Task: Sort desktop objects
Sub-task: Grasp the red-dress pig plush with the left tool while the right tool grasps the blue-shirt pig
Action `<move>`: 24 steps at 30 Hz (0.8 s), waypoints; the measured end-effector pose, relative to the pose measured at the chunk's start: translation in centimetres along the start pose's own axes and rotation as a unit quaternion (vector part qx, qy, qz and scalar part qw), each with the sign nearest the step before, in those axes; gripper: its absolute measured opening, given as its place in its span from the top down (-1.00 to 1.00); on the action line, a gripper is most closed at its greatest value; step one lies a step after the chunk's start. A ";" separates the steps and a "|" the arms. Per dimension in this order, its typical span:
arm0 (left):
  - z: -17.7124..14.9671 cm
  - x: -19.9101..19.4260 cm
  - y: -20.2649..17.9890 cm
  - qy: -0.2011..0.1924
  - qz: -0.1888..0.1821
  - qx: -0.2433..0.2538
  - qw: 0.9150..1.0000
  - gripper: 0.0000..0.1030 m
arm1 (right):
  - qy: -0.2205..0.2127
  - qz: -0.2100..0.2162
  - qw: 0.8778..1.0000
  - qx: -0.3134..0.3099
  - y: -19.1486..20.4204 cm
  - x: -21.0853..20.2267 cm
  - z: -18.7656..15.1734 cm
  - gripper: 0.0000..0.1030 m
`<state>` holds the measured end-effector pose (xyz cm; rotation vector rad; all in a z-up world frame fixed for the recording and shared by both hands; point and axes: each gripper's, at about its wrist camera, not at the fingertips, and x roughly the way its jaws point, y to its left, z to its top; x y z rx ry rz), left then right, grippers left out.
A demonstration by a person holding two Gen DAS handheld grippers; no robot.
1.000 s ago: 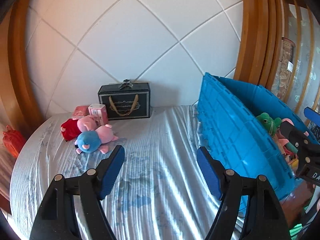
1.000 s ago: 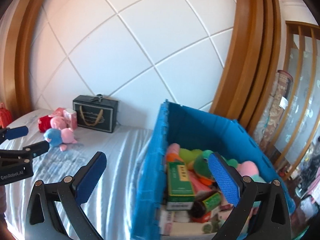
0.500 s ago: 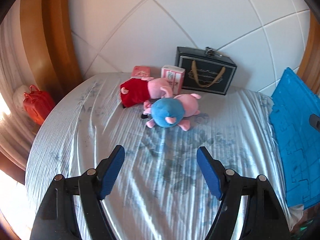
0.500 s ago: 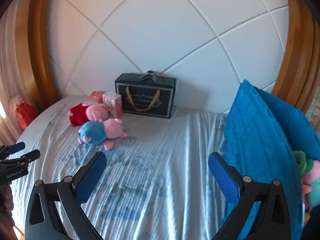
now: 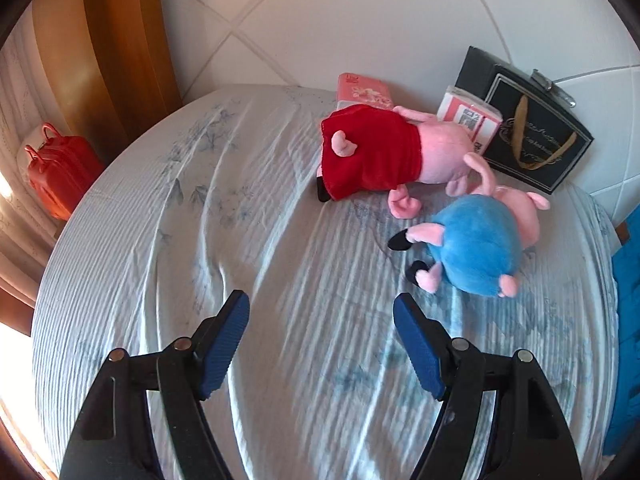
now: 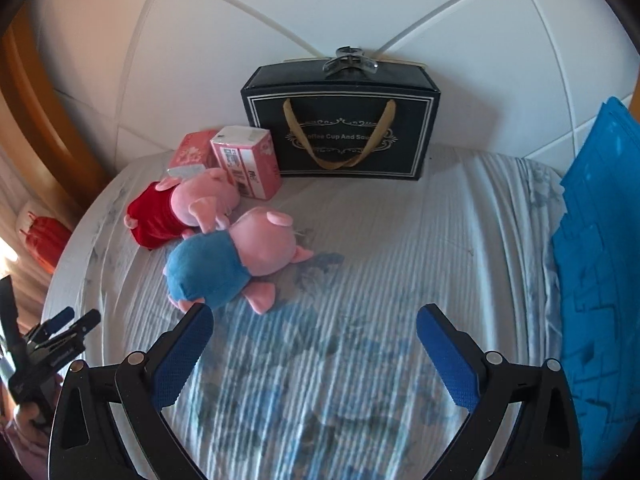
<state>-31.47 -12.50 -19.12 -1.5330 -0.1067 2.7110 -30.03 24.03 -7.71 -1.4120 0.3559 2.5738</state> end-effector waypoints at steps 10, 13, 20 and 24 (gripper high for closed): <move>3.1 11.2 -4.2 0.049 -0.018 0.026 0.998 -0.43 | 0.040 -0.022 0.999 -0.001 0.0 7.8 2.0 -1.00; 1.8 10.7 -7.8 0.060 -0.073 0.043 0.995 -0.43 | 0.053 -0.020 0.998 0.015 -1.3 9.1 1.8 -1.00; -3.2 8.6 -17.6 0.099 -0.172 0.128 0.972 -0.43 | 0.069 -0.009 0.997 0.024 -2.4 10.7 1.6 -1.00; -2.9 8.1 -15.8 0.101 -0.162 0.110 0.975 -0.43 | 0.087 0.000 0.996 0.009 -1.8 12.1 1.7 -1.00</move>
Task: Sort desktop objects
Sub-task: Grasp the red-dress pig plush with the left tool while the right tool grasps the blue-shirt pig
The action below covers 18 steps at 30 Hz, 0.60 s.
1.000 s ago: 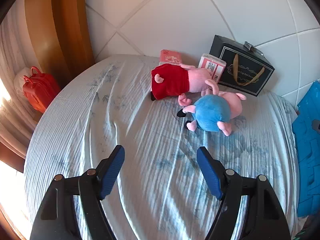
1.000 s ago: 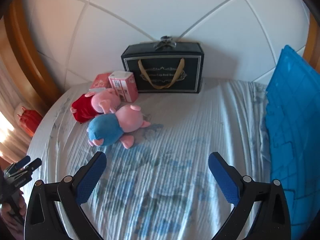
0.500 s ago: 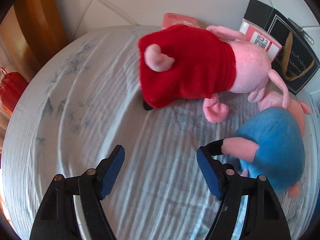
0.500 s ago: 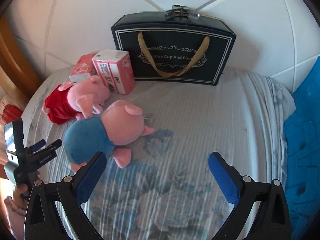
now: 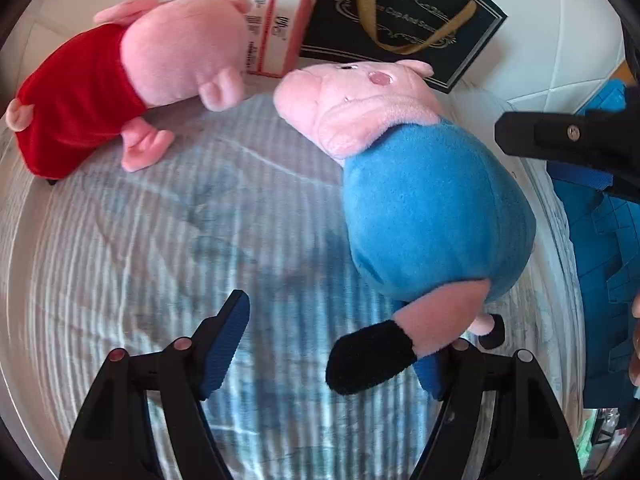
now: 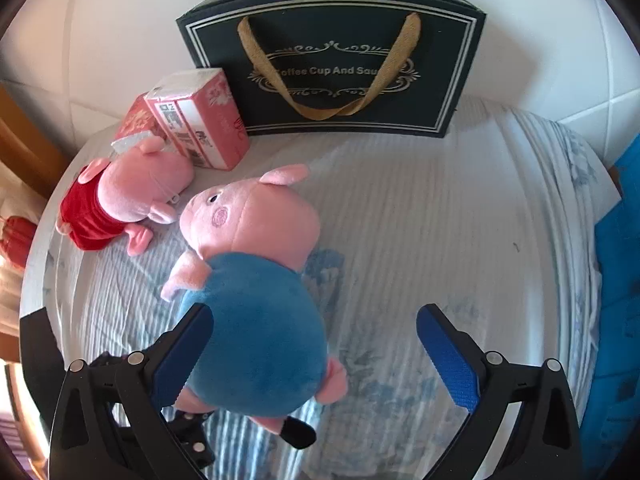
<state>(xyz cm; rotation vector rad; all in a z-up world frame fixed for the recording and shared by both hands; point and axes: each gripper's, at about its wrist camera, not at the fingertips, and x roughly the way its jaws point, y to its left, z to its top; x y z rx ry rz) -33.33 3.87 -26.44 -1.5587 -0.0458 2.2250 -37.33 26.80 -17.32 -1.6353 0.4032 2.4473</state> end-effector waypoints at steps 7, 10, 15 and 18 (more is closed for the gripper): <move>-0.1 -2.8 5.3 -0.010 0.070 -0.013 0.997 -0.43 | 0.025 0.040 0.998 -0.029 4.2 2.2 0.9 -1.00; -0.1 -3.7 6.7 -0.016 0.080 -0.019 0.997 -0.43 | 0.045 0.039 0.997 -0.041 6.2 3.7 1.2 -1.00; 0.6 -5.2 8.5 -0.028 0.106 -0.010 0.994 -0.43 | 0.097 0.019 0.993 -0.071 8.2 8.0 0.6 -0.93; 1.7 -6.4 9.0 -0.041 0.132 0.012 0.990 -0.43 | 0.074 0.033 0.994 -0.067 7.2 7.4 0.2 -0.62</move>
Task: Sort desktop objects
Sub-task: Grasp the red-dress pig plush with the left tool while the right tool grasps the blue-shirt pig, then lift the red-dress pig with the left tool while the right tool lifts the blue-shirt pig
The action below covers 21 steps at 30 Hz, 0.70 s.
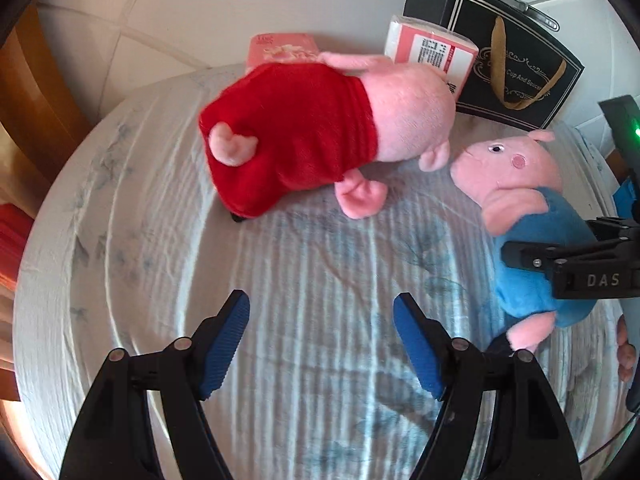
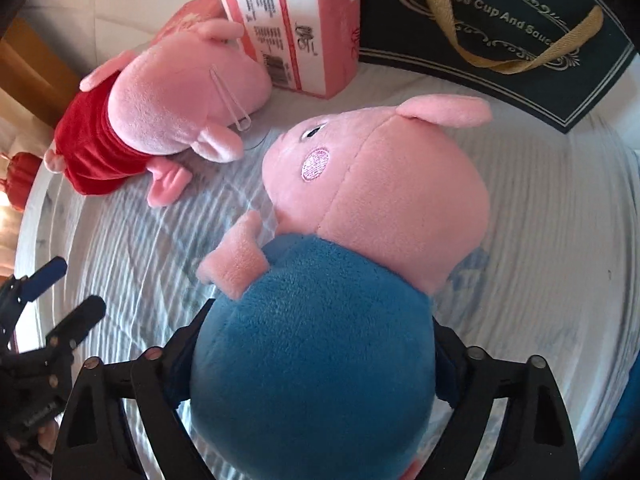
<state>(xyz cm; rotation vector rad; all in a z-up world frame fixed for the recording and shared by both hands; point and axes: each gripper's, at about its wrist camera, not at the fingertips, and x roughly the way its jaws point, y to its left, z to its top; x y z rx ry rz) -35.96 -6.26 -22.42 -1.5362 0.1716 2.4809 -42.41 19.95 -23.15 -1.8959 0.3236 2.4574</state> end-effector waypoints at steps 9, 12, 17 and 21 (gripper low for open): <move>7.4 0.6 -3.8 -0.055 0.135 0.263 0.954 -0.44 | -0.069 -0.112 0.991 0.036 -9.7 -7.0 -1.3 -0.61; 8.5 3.6 -5.6 -0.028 0.175 0.354 0.918 -0.44 | -0.063 -0.113 0.990 0.062 -13.2 -7.7 -1.6 -0.61; 10.4 7.7 -6.9 0.020 0.182 0.381 0.906 -0.64 | -0.057 -0.127 0.986 0.087 -17.2 -8.0 -2.2 -0.62; 11.8 9.5 -6.8 0.028 0.196 0.355 0.914 -0.58 | -0.054 -0.114 0.987 0.095 -18.3 -7.3 -2.0 -0.62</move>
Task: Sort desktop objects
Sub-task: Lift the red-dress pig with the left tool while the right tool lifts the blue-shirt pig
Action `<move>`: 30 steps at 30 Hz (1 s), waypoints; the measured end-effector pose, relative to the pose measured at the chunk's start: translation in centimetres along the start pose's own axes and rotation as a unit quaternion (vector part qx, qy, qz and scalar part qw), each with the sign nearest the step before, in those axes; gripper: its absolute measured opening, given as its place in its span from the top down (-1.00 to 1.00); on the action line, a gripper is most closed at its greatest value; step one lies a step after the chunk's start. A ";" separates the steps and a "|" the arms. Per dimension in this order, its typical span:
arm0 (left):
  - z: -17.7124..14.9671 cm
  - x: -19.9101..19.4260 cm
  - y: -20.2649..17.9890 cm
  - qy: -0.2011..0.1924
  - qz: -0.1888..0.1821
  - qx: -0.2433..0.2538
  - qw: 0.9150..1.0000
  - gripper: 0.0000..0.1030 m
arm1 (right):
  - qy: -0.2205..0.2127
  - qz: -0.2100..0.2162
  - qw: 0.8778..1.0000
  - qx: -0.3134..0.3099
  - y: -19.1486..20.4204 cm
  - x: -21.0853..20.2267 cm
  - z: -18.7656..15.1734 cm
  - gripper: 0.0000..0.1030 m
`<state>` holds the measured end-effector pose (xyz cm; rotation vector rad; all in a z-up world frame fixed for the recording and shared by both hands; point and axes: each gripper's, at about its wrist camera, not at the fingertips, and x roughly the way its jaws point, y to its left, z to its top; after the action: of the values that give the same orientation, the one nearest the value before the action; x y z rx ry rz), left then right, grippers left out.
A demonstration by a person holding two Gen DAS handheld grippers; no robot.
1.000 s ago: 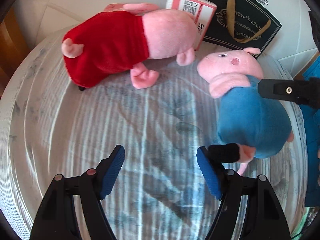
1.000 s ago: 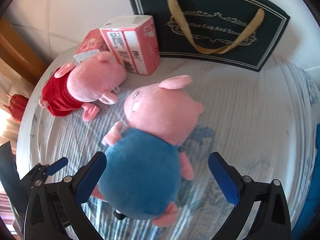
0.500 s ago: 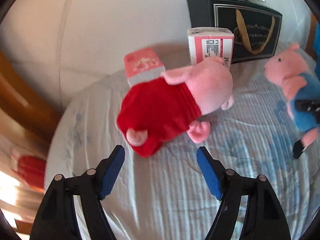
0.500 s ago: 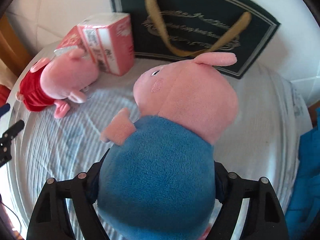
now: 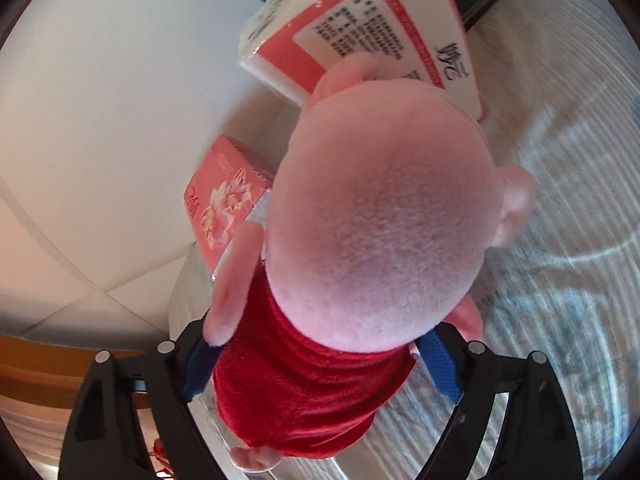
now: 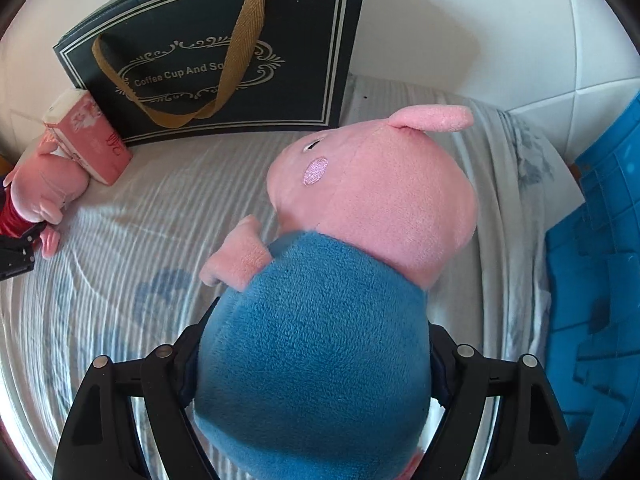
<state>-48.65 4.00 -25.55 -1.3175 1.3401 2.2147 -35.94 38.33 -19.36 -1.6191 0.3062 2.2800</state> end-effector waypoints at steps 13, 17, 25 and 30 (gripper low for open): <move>-5.7 -7.9 5.5 -0.022 -0.014 -0.147 0.989 -0.35 | -0.068 0.014 0.997 -0.017 2.3 -6.2 -1.0 -0.62; -8.6 -13.9 6.8 -0.056 -0.005 -0.188 0.980 -0.35 | -0.108 0.011 0.994 -0.019 2.9 -10.5 -2.4 -0.62; -13.2 -27.3 5.7 -0.135 -0.005 -0.237 0.962 -0.35 | -0.188 0.016 0.982 -0.015 1.4 -20.6 -7.4 -0.62; -14.5 -35.0 3.2 -0.180 -0.022 -0.253 0.950 -0.35 | -0.238 0.015 0.971 -0.005 -0.6 -26.9 -11.6 -0.62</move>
<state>-22.39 -1.16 1.44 -0.9818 0.6284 2.7060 -17.41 31.00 2.17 -1.0233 0.1982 2.6002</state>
